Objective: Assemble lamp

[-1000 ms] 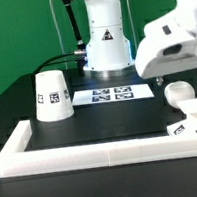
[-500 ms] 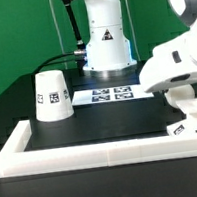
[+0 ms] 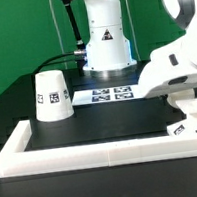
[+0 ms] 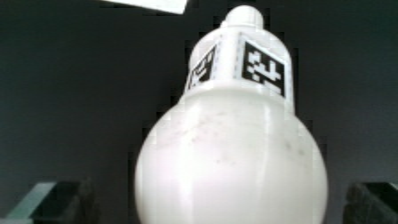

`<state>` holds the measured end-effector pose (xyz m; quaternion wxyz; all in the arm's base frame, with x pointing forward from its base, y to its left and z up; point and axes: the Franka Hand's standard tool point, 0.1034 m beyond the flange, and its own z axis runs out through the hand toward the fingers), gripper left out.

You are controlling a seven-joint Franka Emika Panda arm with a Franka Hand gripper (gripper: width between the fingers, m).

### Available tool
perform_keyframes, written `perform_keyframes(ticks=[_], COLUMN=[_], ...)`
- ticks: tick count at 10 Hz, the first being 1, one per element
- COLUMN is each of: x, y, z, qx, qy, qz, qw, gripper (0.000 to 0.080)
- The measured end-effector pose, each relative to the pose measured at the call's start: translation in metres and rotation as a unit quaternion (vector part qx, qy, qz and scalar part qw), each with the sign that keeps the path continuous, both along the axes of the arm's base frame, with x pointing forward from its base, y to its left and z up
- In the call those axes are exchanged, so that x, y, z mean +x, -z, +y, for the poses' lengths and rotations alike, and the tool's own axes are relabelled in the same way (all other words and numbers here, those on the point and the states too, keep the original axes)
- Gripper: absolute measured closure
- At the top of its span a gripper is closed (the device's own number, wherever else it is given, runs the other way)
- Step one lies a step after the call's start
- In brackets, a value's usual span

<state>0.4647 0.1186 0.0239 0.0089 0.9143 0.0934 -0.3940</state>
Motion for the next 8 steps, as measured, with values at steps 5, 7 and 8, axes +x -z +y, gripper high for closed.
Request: perform_keyframes(ticks=[5,7,8], x=[-0.019,-0.019,-0.019], y=[0.011,0.011,0.011], z=[-0.006,-0.008,-0.008], qx=[-0.006,-0.005,-0.005], qy=[0.005,0.005,0.005], qz=[0.017,0.018,0.018], qw=[1.0,1.0,1.0], gripper=[0.0101,0.0229,0.0229])
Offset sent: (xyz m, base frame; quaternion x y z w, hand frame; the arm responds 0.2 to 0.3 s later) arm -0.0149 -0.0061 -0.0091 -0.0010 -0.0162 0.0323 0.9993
